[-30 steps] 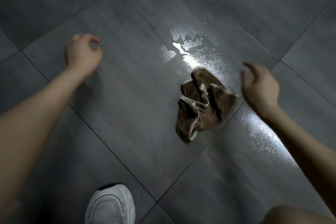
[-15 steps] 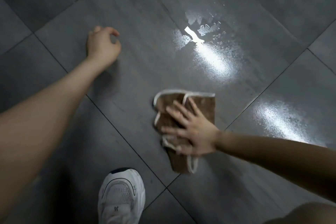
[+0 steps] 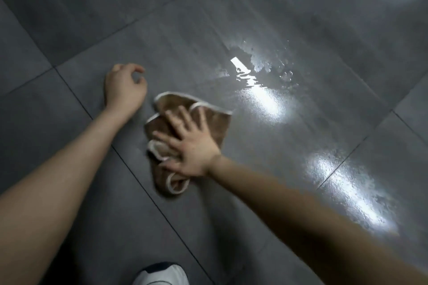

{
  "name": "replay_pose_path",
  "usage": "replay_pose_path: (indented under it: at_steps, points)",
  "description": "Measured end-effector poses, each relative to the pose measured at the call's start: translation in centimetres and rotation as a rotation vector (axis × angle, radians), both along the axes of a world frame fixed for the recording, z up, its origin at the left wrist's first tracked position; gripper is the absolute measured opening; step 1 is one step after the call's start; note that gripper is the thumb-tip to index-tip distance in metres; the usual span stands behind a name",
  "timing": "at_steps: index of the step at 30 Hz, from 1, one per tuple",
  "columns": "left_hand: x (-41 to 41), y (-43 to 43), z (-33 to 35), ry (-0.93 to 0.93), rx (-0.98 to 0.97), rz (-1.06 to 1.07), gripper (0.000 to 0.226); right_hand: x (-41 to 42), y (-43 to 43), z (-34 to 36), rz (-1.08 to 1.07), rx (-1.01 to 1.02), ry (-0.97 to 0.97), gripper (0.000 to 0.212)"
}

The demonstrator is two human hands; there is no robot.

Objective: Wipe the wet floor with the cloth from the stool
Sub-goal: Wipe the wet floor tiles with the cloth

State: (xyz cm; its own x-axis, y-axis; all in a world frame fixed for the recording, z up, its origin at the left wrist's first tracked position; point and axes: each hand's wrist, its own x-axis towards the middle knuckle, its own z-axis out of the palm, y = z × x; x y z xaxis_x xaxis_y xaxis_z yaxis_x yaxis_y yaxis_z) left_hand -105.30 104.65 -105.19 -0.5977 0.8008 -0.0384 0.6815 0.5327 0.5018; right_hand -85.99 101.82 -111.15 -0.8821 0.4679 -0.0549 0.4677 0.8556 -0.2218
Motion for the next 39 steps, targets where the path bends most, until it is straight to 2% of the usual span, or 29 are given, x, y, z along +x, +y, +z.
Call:
replay_pose_path:
  at_steps: [3,5,10,13,15,16,21,23,26,28,31,35,39]
  points:
    - [-1.3,0.3,0.1,-0.001,0.029,0.059,0.03,-4.7,0.8,-0.3,0.203,0.029,0.004,0.067]
    - [-2.4,0.0,-0.2,0.013,0.035,0.066,0.028,-6.2,5.4,-0.3,0.159,0.072,0.015,0.065]
    - [-4.7,-0.7,-1.7,0.038,-0.003,0.05,0.026,-1.8,15.6,-0.4,-0.451,0.069,-0.026,0.074]
    - [-6.0,-0.8,-2.1,0.027,0.036,0.099,0.029,2.3,14.2,-0.5,-0.721,0.053,-0.055,0.074]
    - [-6.8,-1.0,-1.9,-0.007,0.084,0.187,0.033,2.1,10.4,-0.5,-0.792,0.025,-0.064,0.075]
    - [-7.3,-1.1,-1.6,-0.032,0.11,0.243,0.036,0.9,8.0,-0.5,-0.718,0.021,-0.053,0.073]
    - [-11.5,-2.6,-0.3,-0.082,0.256,0.412,0.049,-11.8,-0.4,-0.3,-0.021,-0.029,0.012,0.069]
    - [-13.6,-3.5,-0.3,-0.059,0.267,0.425,0.049,-17.9,-0.2,-0.2,0.12,-0.044,-0.02,0.068]
    - [-15.6,-4.6,-0.4,-0.038,0.287,0.459,0.045,-24.4,3.6,-0.2,0.168,-0.009,-0.062,0.063]
    - [-16.0,-5.0,-0.7,-0.049,0.278,0.469,0.044,-25.8,7.9,-0.2,0.085,-0.008,-0.069,0.061]
    - [-15.3,-4.5,-1.7,-0.047,0.233,0.407,0.042,-22.8,15.5,0.0,-0.216,-0.019,-0.052,0.059]
    - [-13.2,-1.1,-3.4,0.02,0.192,0.157,0.037,-10.1,21.8,-0.1,-0.649,0.029,-0.077,0.06]
    - [-9.6,4.0,-4.1,0.007,0.131,-0.071,0.036,3.8,17.8,0.5,-1.07,0.009,-0.116,0.071]
